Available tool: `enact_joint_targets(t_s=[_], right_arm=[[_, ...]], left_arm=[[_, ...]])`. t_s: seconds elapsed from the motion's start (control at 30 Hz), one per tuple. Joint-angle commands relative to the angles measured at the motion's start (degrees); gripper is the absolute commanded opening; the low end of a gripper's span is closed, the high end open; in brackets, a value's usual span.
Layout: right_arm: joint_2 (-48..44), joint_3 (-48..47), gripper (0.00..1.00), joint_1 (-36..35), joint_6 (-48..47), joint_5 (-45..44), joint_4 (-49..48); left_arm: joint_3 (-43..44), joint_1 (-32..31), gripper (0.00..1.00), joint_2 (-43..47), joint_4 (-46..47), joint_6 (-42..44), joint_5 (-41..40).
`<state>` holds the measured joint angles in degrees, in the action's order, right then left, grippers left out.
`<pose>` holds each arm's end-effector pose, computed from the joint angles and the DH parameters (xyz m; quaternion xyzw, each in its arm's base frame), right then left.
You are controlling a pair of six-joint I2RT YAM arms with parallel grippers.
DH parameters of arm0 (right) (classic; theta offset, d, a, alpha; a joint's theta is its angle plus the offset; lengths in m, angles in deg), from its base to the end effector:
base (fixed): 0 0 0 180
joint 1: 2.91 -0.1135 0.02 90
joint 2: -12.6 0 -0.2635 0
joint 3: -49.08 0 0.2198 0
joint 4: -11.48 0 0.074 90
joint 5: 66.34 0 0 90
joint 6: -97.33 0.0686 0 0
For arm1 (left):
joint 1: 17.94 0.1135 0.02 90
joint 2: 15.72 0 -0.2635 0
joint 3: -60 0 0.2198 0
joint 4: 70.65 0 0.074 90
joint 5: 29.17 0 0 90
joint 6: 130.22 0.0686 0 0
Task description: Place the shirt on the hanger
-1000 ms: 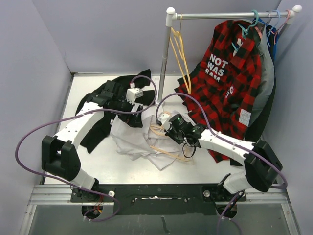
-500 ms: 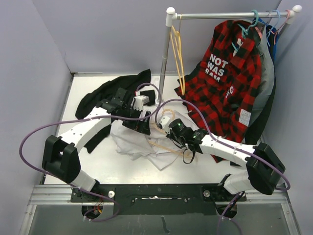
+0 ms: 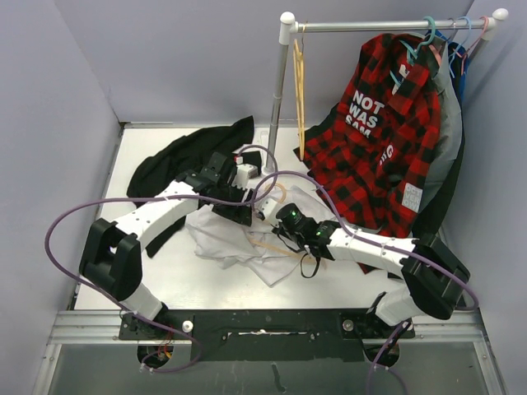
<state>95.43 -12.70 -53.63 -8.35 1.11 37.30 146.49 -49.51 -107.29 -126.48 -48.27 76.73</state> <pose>0.2015 0.2048 0.1957 -0.4393 0.8025 -0.0649 0.3985 0.2579 -0.1805 0.2351 0.2294 0.9314 -0.2102 0.1886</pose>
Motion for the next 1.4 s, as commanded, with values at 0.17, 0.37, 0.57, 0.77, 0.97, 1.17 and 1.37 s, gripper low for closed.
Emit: enact_joint_targets(t_s=[0.17,0.37,0.57,0.77,0.97,1.17,1.37], right_arm=[[-0.9,-0.9,0.00,-0.7,0.9,-2.4,-5.0],[-1.8,0.7,0.00,-0.6,-0.1,-2.9,-7.4],[-2.9,0.0,0.00,-1.2,-1.9,3.5,-8.1],[-3.2,-1.4,0.00,-4.5,-5.3,5.6,-9.3],[0.6,-6.6,0.00,-5.0,-7.0,2.2,-7.6],[2.9,-16.0,0.00,-4.7,-3.5,7.1,6.0],[0.7,-17.9,0.00,-4.0,-0.5,8.8,11.4]], left_arm=[[3.2,-0.7,0.15,-3.4,2.2,1.7,-2.6],[4.9,-0.2,0.00,-1.9,-0.7,2.9,2.7],[5.7,4.2,0.00,3.7,-2.2,4.4,11.6],[7.1,8.4,0.00,5.6,-3.5,8.2,9.4],[7.0,10.7,0.00,4.5,-6.8,8.5,13.0],[3.6,10.8,0.00,6.7,-5.2,10.6,10.6],[2.9,12.3,0.00,8.2,-6.7,11.3,12.5]])
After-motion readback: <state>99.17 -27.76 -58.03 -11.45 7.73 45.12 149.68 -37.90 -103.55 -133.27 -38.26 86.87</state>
